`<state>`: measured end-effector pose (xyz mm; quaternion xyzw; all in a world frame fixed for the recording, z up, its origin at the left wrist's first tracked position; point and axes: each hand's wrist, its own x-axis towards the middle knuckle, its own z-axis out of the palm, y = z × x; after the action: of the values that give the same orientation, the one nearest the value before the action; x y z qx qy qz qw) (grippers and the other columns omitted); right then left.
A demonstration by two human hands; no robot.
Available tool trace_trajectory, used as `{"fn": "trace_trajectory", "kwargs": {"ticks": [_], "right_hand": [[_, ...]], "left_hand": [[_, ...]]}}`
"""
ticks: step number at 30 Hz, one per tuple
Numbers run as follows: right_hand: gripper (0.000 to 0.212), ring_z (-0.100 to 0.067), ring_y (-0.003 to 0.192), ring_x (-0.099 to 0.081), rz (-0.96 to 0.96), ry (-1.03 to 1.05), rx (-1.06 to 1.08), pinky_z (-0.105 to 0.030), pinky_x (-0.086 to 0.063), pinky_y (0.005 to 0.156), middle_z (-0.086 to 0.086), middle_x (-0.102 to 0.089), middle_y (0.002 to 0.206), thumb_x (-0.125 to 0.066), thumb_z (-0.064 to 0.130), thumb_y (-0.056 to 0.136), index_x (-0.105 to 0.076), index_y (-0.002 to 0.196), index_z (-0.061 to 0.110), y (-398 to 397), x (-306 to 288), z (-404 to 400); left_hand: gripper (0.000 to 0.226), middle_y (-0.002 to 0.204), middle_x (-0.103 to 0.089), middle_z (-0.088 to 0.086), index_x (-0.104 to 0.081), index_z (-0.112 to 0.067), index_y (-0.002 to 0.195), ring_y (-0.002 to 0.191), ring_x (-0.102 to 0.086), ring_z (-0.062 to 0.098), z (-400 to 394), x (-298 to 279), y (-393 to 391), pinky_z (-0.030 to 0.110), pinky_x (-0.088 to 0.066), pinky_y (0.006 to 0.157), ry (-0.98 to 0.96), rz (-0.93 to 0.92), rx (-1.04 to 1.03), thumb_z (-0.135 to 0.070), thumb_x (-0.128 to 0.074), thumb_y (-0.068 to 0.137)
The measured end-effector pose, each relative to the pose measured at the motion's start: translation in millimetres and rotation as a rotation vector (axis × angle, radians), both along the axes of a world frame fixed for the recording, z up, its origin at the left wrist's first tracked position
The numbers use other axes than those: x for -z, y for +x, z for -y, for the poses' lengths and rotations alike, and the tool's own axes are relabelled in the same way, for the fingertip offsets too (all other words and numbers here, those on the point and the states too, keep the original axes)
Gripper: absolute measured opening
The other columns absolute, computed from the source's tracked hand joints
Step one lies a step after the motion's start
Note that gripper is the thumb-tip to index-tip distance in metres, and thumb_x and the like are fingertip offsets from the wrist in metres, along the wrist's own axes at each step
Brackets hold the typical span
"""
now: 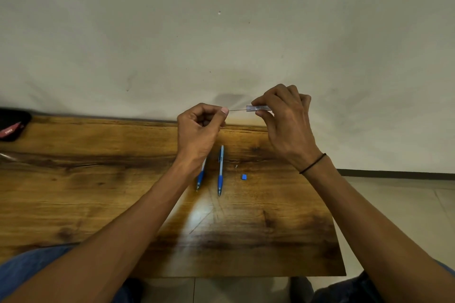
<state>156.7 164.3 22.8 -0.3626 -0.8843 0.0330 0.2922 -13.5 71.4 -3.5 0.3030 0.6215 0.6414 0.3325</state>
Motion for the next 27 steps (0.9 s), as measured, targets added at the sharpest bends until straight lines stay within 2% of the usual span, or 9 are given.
{"fn": "trace_trajectory", "kwargs": {"ticks": [6, 8, 10, 12, 15, 17, 21, 24, 27], "right_hand": [[0.013, -0.024, 0.106, -0.052, -0.114, -0.195, 0.081, -0.037, -0.04, 0.084, -0.009, -0.058, 0.111, -0.071, 0.012, 0.098, -0.076, 0.11, 0.015, 0, -1, -2], [0.012, -0.012, 0.099, -0.055, -0.199, -0.316, 0.033, -0.021, -0.046, 0.084, -0.009, -0.058, 0.113, -0.07, 0.012, 0.1, -0.074, 0.11, 0.012, -2, -4, 1], [0.009, -0.005, 0.084, -0.057, -0.267, -0.402, 0.005, -0.009, -0.045, 0.075, -0.007, -0.062, 0.113, -0.071, 0.011, 0.099, -0.072, 0.108, 0.01, -6, -5, 6], [0.009, -0.012, 0.077, -0.062, -0.315, -0.483, 0.009, -0.015, -0.048, 0.069, -0.002, -0.068, 0.108, -0.074, 0.013, 0.097, -0.07, 0.105, 0.01, -11, -3, 11], [0.015, -0.014, 0.08, -0.068, -0.39, -0.619, 0.018, -0.025, -0.058, 0.063, 0.002, -0.072, 0.094, -0.079, 0.015, 0.093, -0.069, 0.104, 0.011, -18, 0, 20], [0.017, -0.016, 0.074, -0.074, -0.45, -0.717, 0.005, -0.027, -0.061, 0.058, -0.002, -0.073, 0.086, -0.08, 0.014, 0.092, -0.068, 0.102, 0.008, -22, 2, 27], [0.017, -0.02, 0.07, -0.078, -0.537, -0.856, -0.055, -0.032, -0.065, 0.064, -0.011, -0.076, 0.081, -0.081, 0.008, 0.091, -0.066, 0.099, 0.002, -32, 7, 43], [0.017, -0.019, 0.073, -0.08, -0.555, -0.894, -0.068, -0.036, -0.067, 0.066, -0.011, -0.076, 0.085, -0.082, 0.005, 0.089, -0.067, 0.096, 0.001, -39, 10, 54], [0.017, -0.021, 0.076, -0.08, -0.545, -0.904, -0.061, -0.043, -0.068, 0.067, -0.008, -0.076, 0.087, -0.083, 0.006, 0.088, -0.068, 0.094, 0.002, -44, 11, 62]], "left_hand": [[0.005, 0.074, -0.072, -0.001, -0.076, -0.015, 0.093, 0.058, -0.057, 0.005, -1, 2, -13, 0.019, -0.048, 0.054, -0.04, 0.272, -0.006, -0.017, -0.075, 0.097], [0.005, 0.076, -0.074, 0.001, -0.073, -0.017, 0.094, 0.055, -0.054, 0.007, -1, 2, -15, 0.02, -0.045, 0.052, -0.047, 0.42, -0.002, -0.02, -0.074, 0.097], [0.006, 0.079, -0.075, 0.002, -0.071, -0.017, 0.096, 0.054, -0.052, 0.008, -1, 4, -13, 0.019, -0.044, 0.05, -0.056, 0.482, 0.007, -0.023, -0.073, 0.099], [0.007, 0.08, -0.076, 0.002, -0.07, -0.018, 0.097, 0.054, -0.053, 0.007, -2, 6, -9, 0.019, -0.044, 0.051, -0.075, 0.446, 0.005, -0.025, -0.071, 0.1], [0.009, 0.077, -0.075, -0.002, -0.071, -0.017, 0.102, 0.058, -0.054, 0.005, -1, 9, -1, 0.019, -0.045, 0.054, -0.103, 0.355, -0.028, -0.026, -0.069, 0.102], [0.016, 0.078, -0.075, -0.003, -0.07, -0.013, 0.11, 0.064, -0.057, 0.006, 0, 10, 4, 0.022, -0.048, 0.06, -0.115, 0.311, -0.052, -0.028, -0.066, 0.103], [0.018, 0.092, -0.075, 0.008, -0.068, -0.013, 0.112, 0.08, -0.069, 0.013, 2, 12, 11, 0.033, -0.058, 0.075, -0.103, 0.323, -0.094, -0.029, -0.065, 0.104], [0.014, 0.087, -0.077, 0.003, -0.068, -0.015, 0.108, 0.076, -0.075, 0.011, 3, 13, 16, 0.029, -0.06, 0.063, -0.078, 0.399, -0.126, -0.028, -0.067, 0.104], [0.01, 0.071, -0.075, -0.005, -0.065, -0.016, 0.103, 0.064, -0.073, 0.009, 3, 14, 17, 0.023, -0.052, 0.046, -0.064, 0.499, -0.16, -0.027, -0.067, 0.104]]}}
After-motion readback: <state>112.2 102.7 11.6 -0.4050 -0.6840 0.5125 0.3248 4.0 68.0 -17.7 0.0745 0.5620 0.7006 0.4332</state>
